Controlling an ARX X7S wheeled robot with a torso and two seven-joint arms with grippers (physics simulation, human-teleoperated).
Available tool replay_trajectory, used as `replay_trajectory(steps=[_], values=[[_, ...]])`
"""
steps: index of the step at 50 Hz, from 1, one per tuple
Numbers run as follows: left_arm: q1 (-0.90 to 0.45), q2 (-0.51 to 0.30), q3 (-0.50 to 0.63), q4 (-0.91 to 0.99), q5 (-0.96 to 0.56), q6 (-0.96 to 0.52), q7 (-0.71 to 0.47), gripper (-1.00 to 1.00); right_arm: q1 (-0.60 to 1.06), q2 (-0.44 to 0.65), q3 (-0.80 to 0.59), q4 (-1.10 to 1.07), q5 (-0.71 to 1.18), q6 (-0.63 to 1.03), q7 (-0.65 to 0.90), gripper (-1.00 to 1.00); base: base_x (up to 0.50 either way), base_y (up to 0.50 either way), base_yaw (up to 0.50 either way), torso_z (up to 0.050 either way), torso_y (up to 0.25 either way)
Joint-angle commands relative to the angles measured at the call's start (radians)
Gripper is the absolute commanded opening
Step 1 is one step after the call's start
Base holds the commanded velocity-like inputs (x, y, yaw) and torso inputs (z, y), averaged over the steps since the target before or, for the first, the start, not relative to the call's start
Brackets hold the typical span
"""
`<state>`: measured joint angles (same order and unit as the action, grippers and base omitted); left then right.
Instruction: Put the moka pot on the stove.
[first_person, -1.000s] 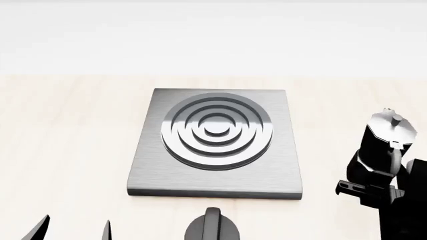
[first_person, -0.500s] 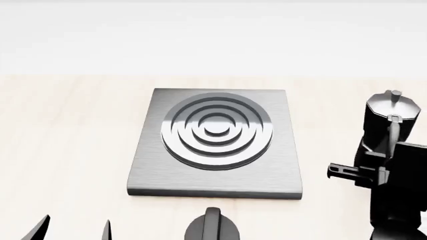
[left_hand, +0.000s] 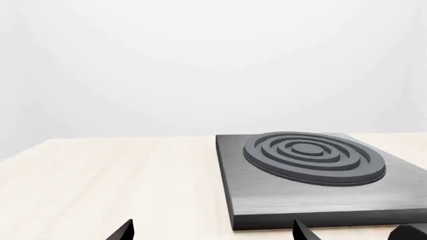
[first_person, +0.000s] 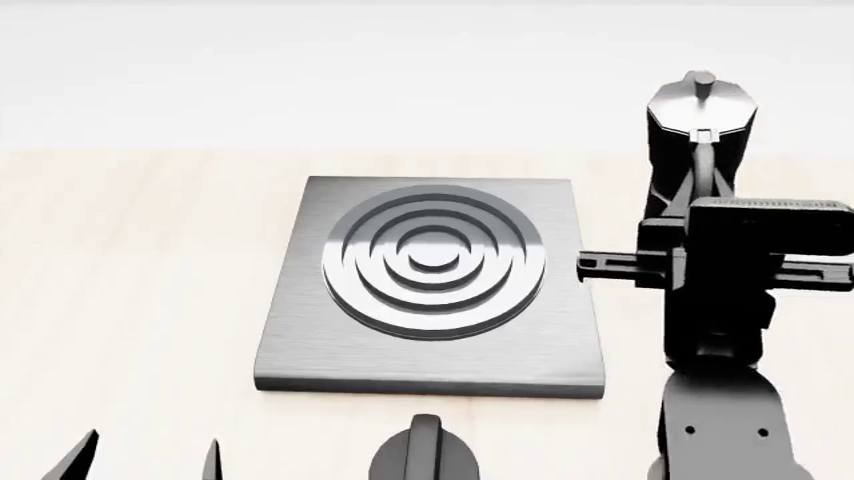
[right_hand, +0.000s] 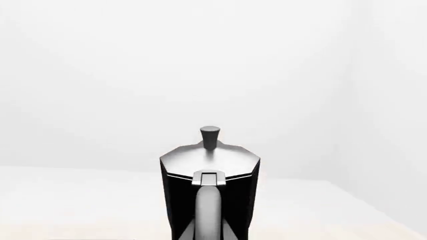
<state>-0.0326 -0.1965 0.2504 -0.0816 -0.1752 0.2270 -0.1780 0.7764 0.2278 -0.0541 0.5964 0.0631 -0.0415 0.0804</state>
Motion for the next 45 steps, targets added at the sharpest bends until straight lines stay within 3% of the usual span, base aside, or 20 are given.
replay_trajectory(steps=[1, 13, 27, 35, 45], values=[[0.000, 0.001, 0.000, -0.007, -0.020, 0.019, 0.014, 1.00, 0.134, -0.045, -0.048, 0.127, -0.061, -0.083, 0.001, -1.00, 0.00, 0.00, 0.00, 0.000, 0.000], [-0.001, -0.003, 0.006, -0.006, -0.025, 0.017, 0.010, 1.00, 0.248, -0.098, -0.088, 0.294, -0.076, -0.171, -0.004, -1.00, 0.00, 0.00, 0.00, 0.000, 0.001], [-0.003, -0.008, 0.012, -0.007, -0.031, 0.019, 0.006, 1.00, 0.439, -0.187, -0.102, 0.696, -0.052, -0.405, -0.037, -1.00, 0.00, 0.00, 0.00, 0.000, 0.001], [-0.003, -0.011, 0.016, -0.007, -0.030, 0.018, 0.000, 1.00, 0.452, -0.225, -0.105, 0.711, -0.020, -0.394, -0.070, -1.00, 0.00, 0.00, 0.00, 0.000, 0.001], [-0.004, -0.014, 0.020, -0.006, -0.033, 0.016, -0.005, 1.00, 0.455, -0.227, -0.410, 0.711, 0.293, -0.400, -0.049, -1.00, 0.00, 0.00, 0.00, 0.000, 0.001]])
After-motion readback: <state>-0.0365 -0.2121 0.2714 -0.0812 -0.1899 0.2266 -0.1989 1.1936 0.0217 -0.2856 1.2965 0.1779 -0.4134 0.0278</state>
